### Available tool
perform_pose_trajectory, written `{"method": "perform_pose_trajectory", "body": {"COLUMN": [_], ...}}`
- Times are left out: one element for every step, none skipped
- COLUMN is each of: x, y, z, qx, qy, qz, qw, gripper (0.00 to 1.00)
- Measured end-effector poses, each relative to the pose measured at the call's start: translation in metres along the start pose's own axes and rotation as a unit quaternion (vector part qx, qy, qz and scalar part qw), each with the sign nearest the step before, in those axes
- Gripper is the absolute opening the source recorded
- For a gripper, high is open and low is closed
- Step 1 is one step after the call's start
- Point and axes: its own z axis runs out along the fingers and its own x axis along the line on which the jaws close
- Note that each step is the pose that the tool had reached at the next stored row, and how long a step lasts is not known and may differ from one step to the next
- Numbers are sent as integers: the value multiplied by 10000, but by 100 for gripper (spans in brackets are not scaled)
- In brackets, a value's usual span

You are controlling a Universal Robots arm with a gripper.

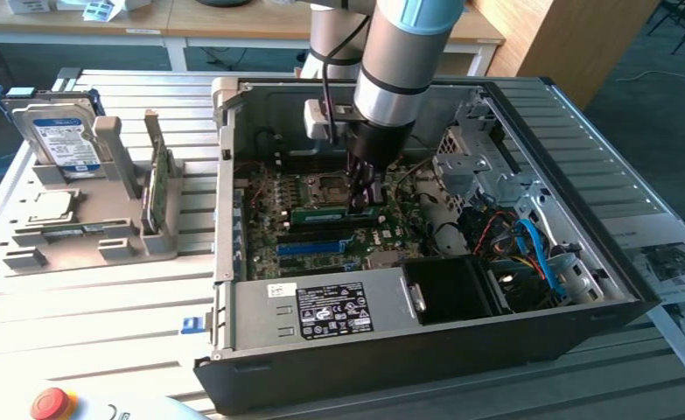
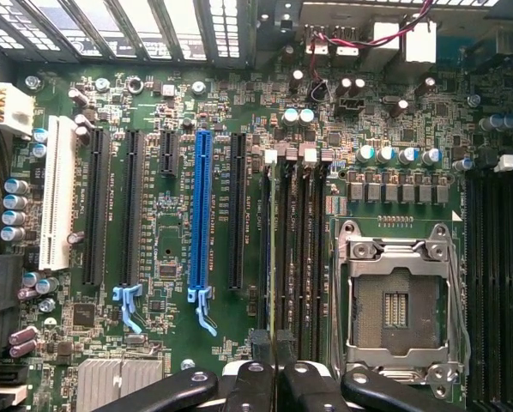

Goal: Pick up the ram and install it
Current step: 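Insert the ram into the slot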

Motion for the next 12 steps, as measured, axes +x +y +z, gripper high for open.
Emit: {"method": "perform_pose_trajectory", "body": {"x": [0, 0, 0, 0, 0, 0, 0, 0, 0, 0, 0, 0], "y": [0, 0, 0, 0, 0, 0, 0, 0, 0, 0, 0, 0], "z": [0, 0, 0, 1, 1, 1, 1, 1, 1, -1, -3, -6], "qx": [0, 0, 0, 1, 0, 1, 1, 1, 1, 1, 1, 1], "qy": [0, 0, 0, -1, -1, -1, -1, -2, -2, -3, -2, -2], "qz": [4, 8, 13, 15, 17, 17, 17, 17, 17, 17, 17, 17], "qw": [10000, 10000, 10000, 10000, 10000, 10000, 10000, 10000, 10000, 10000, 10000, 10000], "gripper": [12, 12, 12, 12, 12, 12, 12, 12, 12, 12, 12, 12]}}
